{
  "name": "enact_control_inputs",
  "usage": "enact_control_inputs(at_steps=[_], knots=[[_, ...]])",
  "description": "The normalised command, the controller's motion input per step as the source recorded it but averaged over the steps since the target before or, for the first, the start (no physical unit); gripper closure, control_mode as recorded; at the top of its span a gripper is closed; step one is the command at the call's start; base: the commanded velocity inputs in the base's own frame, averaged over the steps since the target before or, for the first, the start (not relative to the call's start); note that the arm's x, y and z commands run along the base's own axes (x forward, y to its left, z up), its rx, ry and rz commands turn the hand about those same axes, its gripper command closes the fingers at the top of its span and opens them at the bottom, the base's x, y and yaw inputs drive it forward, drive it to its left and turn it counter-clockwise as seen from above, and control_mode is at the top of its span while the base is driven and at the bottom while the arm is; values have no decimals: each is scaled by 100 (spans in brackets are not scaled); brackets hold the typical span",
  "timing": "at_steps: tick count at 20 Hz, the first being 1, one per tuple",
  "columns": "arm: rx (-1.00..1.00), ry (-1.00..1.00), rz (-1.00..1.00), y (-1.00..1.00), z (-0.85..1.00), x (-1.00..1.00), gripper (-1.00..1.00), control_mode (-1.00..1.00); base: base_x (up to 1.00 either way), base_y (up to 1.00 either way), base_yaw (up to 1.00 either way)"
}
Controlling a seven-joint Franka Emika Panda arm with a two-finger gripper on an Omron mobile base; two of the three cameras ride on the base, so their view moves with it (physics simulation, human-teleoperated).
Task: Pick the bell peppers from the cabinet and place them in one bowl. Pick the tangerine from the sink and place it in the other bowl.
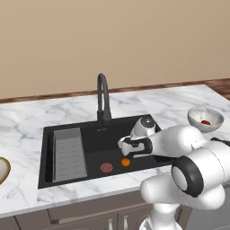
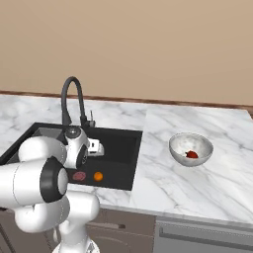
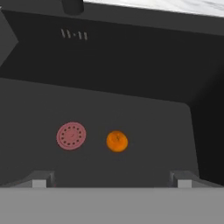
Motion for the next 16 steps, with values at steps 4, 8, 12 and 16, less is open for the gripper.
enact_control_inputs(at_steps=[4,8,12,16], knots=[[0,0,-1,-1,0,-25,-100,-100,0,0,0],[0,0,-3,-5,-6,-21,-100,-100,0,0,0],[0,0,-3,0,-17,-16,-100,-100,0,0,0],[0,0,-3,-2,-12,-12,-100,-100,0,0,0]])
